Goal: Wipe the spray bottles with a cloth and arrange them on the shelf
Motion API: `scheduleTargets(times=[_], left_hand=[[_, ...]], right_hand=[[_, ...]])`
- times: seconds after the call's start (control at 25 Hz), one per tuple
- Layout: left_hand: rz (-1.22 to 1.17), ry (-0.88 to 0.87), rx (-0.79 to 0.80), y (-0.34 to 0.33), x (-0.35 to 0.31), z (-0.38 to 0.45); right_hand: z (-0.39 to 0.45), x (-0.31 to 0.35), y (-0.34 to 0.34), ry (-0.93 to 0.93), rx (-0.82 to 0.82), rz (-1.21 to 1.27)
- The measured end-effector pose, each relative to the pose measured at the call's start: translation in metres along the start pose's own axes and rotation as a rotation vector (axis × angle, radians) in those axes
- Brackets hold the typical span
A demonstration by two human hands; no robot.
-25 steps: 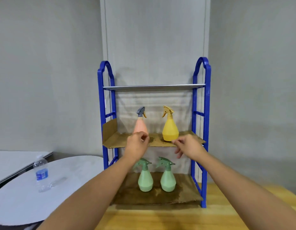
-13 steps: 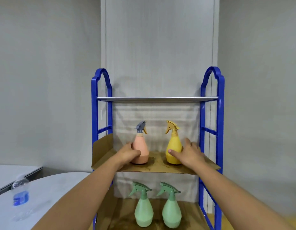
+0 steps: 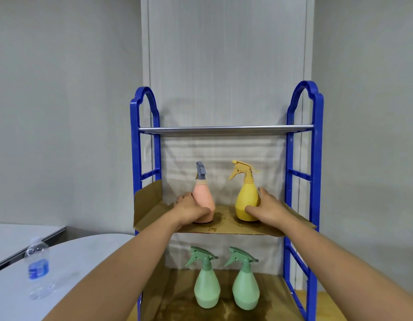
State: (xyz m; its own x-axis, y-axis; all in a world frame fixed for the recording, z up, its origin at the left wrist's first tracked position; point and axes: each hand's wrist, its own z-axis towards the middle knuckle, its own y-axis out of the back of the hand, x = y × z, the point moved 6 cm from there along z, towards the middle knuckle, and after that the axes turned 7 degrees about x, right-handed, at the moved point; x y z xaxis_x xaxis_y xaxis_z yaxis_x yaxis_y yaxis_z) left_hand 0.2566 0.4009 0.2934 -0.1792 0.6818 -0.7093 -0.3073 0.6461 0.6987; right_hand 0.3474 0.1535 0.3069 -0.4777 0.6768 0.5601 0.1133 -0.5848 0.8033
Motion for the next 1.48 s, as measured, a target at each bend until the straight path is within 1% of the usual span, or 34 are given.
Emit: scheduleTargets(times=[0.08, 0.12, 0.2, 0.28, 0.44, 0.52, 0.6, 0.64, 0.72, 0.8, 0.84, 0.96, 1.08, 1.16, 1.32, 1.36, 1.48], left_hand=[[-0.104, -0.031, 0.078, 0.001, -0.001, -0.001], [-0.106, -0.048, 0.081, 0.003, -0.001, -0.002], [-0.059, -0.079, 0.043, 0.006, -0.001, -0.002], [0.009, -0.079, 0.006, 0.004, 0.002, 0.0], [0.133, -0.002, -0.122, -0.002, 0.004, 0.007], [0.16, 0.034, -0.183, -0.006, -0.001, 0.008], [0.185, 0.07, -0.208, -0.01, -0.006, 0.008], [0.194, 0.083, -0.195, -0.011, -0.008, 0.008], [0.196, 0.088, -0.114, -0.013, -0.009, 0.011], [0.168, 0.053, -0.033, -0.008, -0.009, 0.01], [0.147, 0.03, -0.019, -0.003, -0.009, 0.009], [0.118, -0.042, -0.032, 0.003, -0.008, 0.007], [0.157, -0.074, -0.095, 0.0, -0.009, 0.007], [0.191, -0.076, -0.116, 0.0, -0.009, 0.008], [0.187, -0.067, -0.134, -0.002, -0.01, 0.009], [0.181, -0.068, -0.135, -0.004, -0.009, 0.011], [0.173, -0.073, -0.115, -0.004, -0.01, 0.003]], right_hand=[[0.001, 0.003, 0.0, -0.022, -0.054, -0.023], [0.002, 0.004, -0.001, -0.036, -0.079, -0.056], [0.004, 0.004, -0.003, -0.063, -0.102, -0.104], [0.004, 0.004, -0.004, -0.065, -0.083, -0.072], [0.004, 0.004, -0.005, -0.034, -0.009, -0.001], [0.005, 0.005, -0.006, -0.035, -0.01, -0.015], [0.003, 0.008, -0.007, -0.044, -0.047, -0.015], [0.002, 0.009, -0.008, -0.049, -0.072, -0.015], [0.001, 0.012, -0.008, -0.051, -0.109, -0.031], [0.001, 0.013, -0.007, -0.037, -0.12, -0.046], [0.002, 0.013, -0.007, -0.03, -0.115, -0.046], [0.002, 0.011, -0.006, -0.02, -0.104, -0.042], [0.003, 0.01, -0.008, -0.024, -0.106, -0.046], [0.004, 0.01, -0.01, -0.026, -0.106, -0.038], [0.006, 0.006, -0.01, -0.032, -0.105, -0.039], [0.005, 0.006, -0.011, -0.042, -0.091, -0.053], [-0.004, 0.008, -0.01, -0.019, -0.119, -0.032]])
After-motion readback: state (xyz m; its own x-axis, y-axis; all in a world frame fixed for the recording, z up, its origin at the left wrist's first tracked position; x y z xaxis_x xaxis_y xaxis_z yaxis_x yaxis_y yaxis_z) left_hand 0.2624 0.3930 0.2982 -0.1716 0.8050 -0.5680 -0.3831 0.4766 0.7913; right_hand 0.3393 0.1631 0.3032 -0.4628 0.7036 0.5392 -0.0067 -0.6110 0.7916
